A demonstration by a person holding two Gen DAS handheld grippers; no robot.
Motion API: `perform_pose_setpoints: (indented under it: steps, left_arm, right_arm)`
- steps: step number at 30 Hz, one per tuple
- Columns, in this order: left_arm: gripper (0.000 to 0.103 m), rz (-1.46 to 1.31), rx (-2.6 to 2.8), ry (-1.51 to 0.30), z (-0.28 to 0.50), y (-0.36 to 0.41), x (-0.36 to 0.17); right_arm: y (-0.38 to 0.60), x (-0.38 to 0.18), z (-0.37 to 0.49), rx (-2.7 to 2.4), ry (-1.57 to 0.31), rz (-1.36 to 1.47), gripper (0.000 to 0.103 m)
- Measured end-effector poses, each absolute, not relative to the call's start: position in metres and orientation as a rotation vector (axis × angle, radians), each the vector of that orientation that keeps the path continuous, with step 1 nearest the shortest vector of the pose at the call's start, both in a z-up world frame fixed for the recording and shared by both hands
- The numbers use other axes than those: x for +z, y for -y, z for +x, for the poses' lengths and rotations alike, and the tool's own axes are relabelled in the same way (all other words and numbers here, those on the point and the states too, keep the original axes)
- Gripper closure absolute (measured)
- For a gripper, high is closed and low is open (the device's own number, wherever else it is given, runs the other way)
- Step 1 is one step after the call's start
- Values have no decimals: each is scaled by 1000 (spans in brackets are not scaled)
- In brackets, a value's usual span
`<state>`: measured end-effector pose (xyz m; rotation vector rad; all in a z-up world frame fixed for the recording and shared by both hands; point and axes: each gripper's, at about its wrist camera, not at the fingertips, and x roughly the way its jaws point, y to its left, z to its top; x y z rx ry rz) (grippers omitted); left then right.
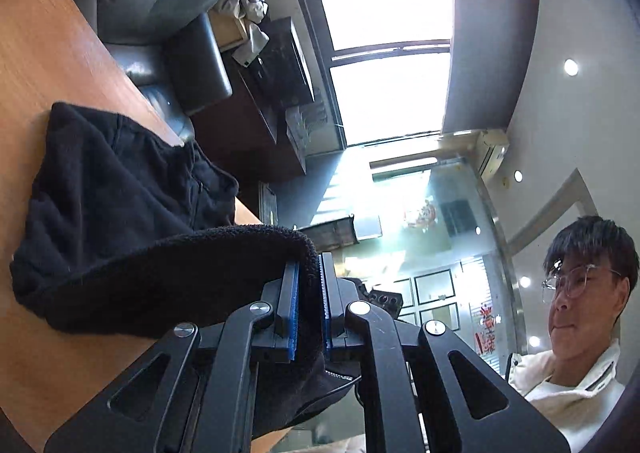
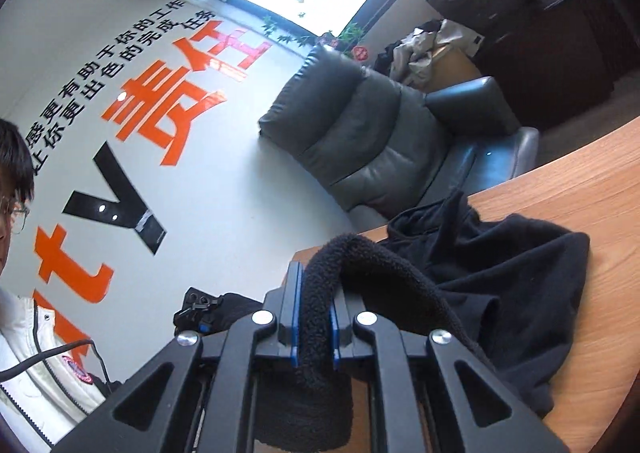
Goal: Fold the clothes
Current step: 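Lift the held hem with both tools and fold it toward the collar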
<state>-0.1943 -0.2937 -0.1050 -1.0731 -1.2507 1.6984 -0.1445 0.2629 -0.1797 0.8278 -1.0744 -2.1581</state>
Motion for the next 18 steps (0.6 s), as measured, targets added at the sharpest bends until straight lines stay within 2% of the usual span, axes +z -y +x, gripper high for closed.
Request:
perform_pose_setpoints:
  steps: [7,12,15,17,18]
  left_arm:
    - [96,-1121,1685,1296,-290,289,-180]
    - [96,-1178,1698,1314,-322,285,-219]
    - [96,-1189,1721,1315,-330,288,-229]
    - [96,-1181,1737,1304,-331,291,-223]
    - [95,-1167,1745,1281,-329,293,-214]
  right_arm:
    - [-286,-262,-201,-2236,1171,950,92]
    - [-295,-309,-216,-2251,1256,1025,91]
    - [-300,-320,-224,-2274,1291,1052,83]
    - [-301,-312,-231,-2298,1250,1079,66]
    - [-300,-303,-233,-2310,1199,1088,63]
